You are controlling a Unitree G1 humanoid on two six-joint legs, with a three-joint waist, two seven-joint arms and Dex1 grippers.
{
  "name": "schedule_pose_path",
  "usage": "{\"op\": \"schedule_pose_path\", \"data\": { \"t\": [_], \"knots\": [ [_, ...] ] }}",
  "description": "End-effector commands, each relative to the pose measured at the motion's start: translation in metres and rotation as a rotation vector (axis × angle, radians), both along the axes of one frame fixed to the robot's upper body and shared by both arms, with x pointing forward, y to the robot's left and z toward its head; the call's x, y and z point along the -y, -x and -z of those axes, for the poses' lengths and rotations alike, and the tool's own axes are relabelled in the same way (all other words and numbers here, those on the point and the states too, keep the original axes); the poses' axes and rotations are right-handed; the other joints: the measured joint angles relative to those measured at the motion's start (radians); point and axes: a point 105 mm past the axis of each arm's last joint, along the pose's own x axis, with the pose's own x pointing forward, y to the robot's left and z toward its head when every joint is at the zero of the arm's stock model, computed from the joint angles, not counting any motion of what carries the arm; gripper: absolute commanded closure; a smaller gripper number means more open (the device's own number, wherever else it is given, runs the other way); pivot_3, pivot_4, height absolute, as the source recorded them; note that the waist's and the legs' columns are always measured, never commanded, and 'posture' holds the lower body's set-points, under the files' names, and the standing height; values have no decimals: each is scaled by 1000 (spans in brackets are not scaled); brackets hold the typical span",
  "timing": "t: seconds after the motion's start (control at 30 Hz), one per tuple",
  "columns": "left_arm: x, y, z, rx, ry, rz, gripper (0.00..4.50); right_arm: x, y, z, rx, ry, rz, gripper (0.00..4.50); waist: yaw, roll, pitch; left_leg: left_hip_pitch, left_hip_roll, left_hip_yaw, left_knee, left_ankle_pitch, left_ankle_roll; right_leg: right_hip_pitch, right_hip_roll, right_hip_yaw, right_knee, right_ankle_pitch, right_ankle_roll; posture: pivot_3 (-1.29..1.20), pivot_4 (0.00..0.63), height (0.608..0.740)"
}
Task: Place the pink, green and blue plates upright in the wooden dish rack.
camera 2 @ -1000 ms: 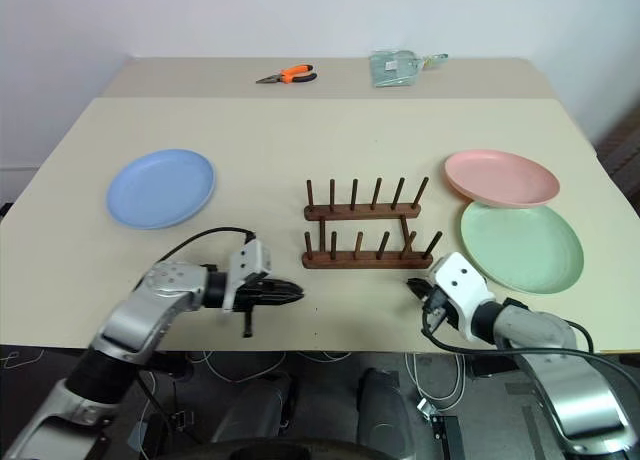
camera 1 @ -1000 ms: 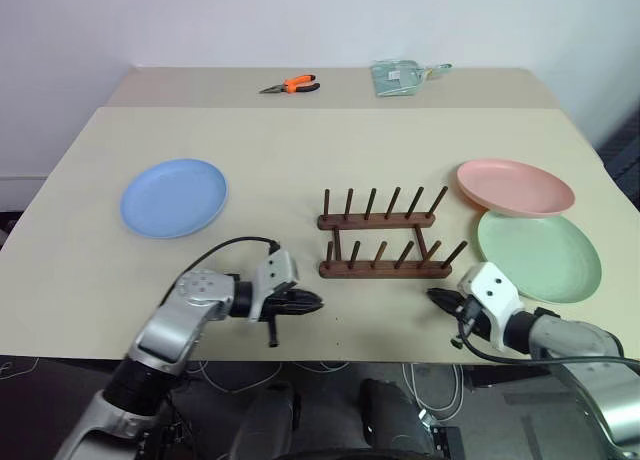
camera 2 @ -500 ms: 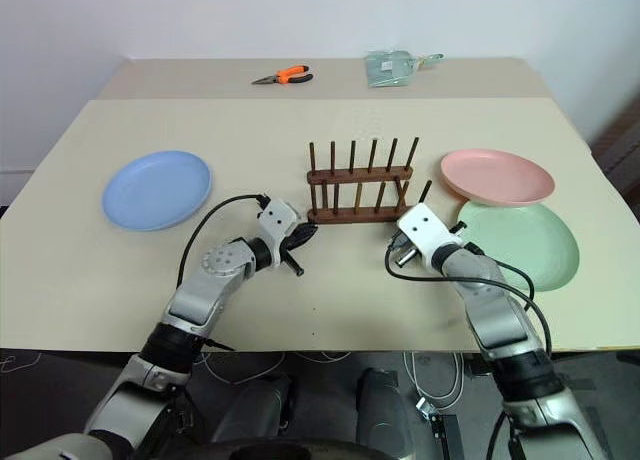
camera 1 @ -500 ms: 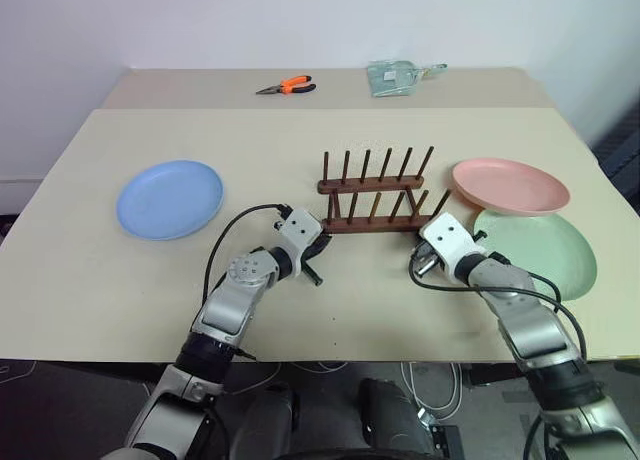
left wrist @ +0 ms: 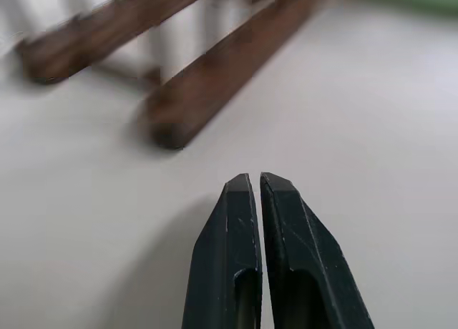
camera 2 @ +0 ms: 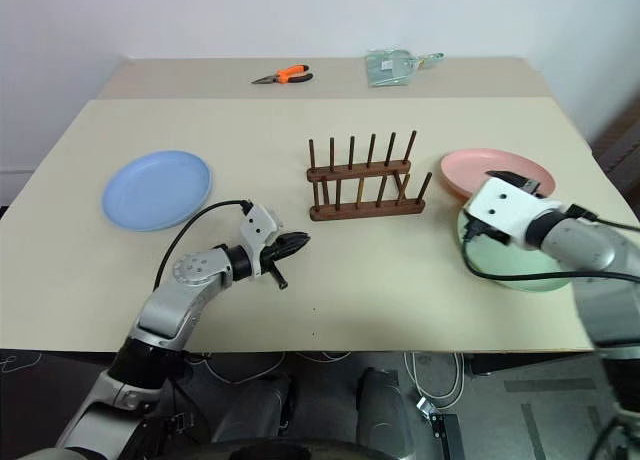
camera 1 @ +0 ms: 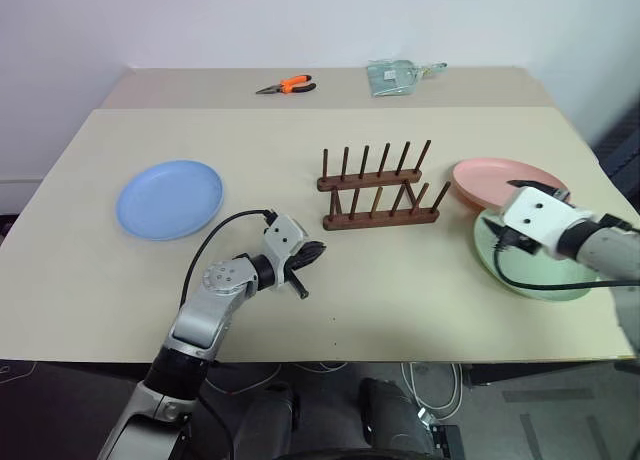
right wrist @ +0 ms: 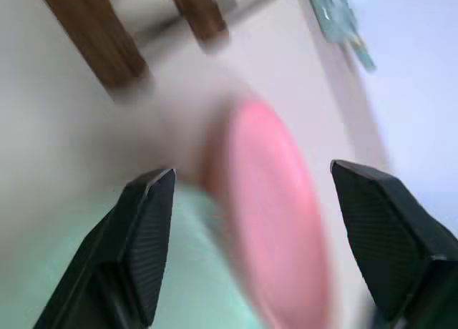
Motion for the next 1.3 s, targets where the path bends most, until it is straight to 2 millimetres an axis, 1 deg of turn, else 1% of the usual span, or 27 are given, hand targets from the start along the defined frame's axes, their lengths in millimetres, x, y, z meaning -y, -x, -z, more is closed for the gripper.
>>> {"op": "schedule_pose_path", "data": {
  "t": [0.03,0.13,0.2,0.23,0.33,0.37,0.4,0.43,0.5,0.57,0.6,0.63,0.67,0.7,0.73,0.77,0.8,0.87,0.93,0.97,1.07,1.3],
  "knots": [
    [16,15,-20,24,61,110,4350,16,-10,7,1,122,8,855,0,0,0,0,0,0,0,0,0,0,0,0,0,0,0,0,150,740],
    [22,19,-29,27,94,139,4350,29,-22,19,-6,194,30,855,-3,1,0,0,0,1,0,0,0,0,0,1,0,1,-2,0,150,740],
    [24,22,-33,32,109,144,4350,34,-28,25,-2,200,35,1376,-5,1,1,0,0,1,0,0,0,-1,0,1,0,2,-4,0,150,740],
    [24,23,-34,32,112,143,4350,34,-30,26,4,199,32,1712,-6,1,1,0,0,1,-1,0,0,-1,0,1,0,2,-4,0,150,740],
    [20,25,-31,29,101,132,4350,32,-33,24,26,199,17,3142,-5,1,1,0,0,1,-1,0,0,-1,0,2,0,2,-4,0,150,740],
    [19,26,-30,27,97,129,4350,31,-33,23,36,202,7,3530,-5,1,1,0,0,1,-1,0,0,-1,0,2,0,2,-4,0,150,740],
    [18,27,-29,25,94,128,4350,30,-33,22,44,202,-2,4083,-5,1,1,0,0,1,-1,0,0,-1,0,2,0,2,-4,0,150,740],
    [17,26,-28,25,90,125,4350,28,-32,18,60,202,-12,4474,-5,1,1,0,0,1,-1,0,0,-1,0,2,0,2,-4,0,150,740],
    [15,25,-26,24,81,120,4350,24,-31,6,104,198,-27,4474,-5,1,1,0,0,1,0,0,0,0,0,2,0,2,-4,0,150,740],
    [12,23,-26,27,74,112,4350,17,-28,-16,169,152,-48,4474,-5,2,1,0,0,1,0,0,0,-1,0,2,0,2,-4,0,150,740],
    [11,22,-26,30,73,106,4350,10,-25,-31,212,65,-60,4474,-5,2,1,0,0,1,-1,0,0,-1,0,2,0,2,-4,0,150,740],
    [10,20,-26,31,73,101,4350,3,-23,-44,249,-39,-73,4474,-4,3,1,0,0,1,-1,0,0,-1,0,3,0,2,-4,0,150,740],
    [9,19,-27,33,72,98,4350,-7,-20,-57,283,-182,-93,4474,-6,2,2,0,0,1,-1,0,0,-1,0,3,0,2,-4,0,150,740],
    [8,18,-27,34,72,96,4350,-17,-17,-70,306,-343,-114,4474,-7,2,2,0,0,0,-1,0,0,0,1,3,0,3,-3,0,150,740],
    [8,17,-27,35,72,96,4350,-28,-13,-83,313,-571,-146,4474,-8,2,2,0,0,0,-1,0,0,0,1,3,0,3,-3,0,150,740],
    [7,16,-27,35,71,95,4350,-45,-5,-93,274,-768,-227,4474,-8,2,2,0,0,0,0,0,0,0,1,2,0,3,-2,0,150,740],
    [7,16,-27,37,70,96,4350,-60,4,-100,223,-904,-307,4474,-7,2,2,0,1,-1,0,0,0,0,1,2,0,3,-3,0,150,740],
    [7,15,-27,41,66,102,4350,-80,17,-110,139,-1080,-420,4474,-2,2,1,0,1,-2,0,0,0,0,1,2,0,3,-3,0,150,740],
    [8,14,-28,44,65,105,4350,-87,21,-115,87,-1171,-454,4474,2,2,2,0,0,-2,0,0,0,0,1,1,0,3,-4,0,150,740],
    [8,14,-29,44,67,106,4350,-90,22,-115,65,-1187,-464,4474,5,2,1,-1,0,-2,0,0,1,0,1,1,-1,2,-4,0,150,740],
    [7,14,-28,46,67,102,4350,-98,17,-109,-19,-1235,-479,4474,4,2,1,-1,0,-2,1,0,1,0,0,1,-1,2,-4,0,150,740],
    [4,17,-26,46,61,86,4350,-101,7,-94,-128,-1303,-475,4474,1,2,2,-1,0,-1,0,0,1,-1,1,1,0,3,-3,0,150,740]
  ]
}}
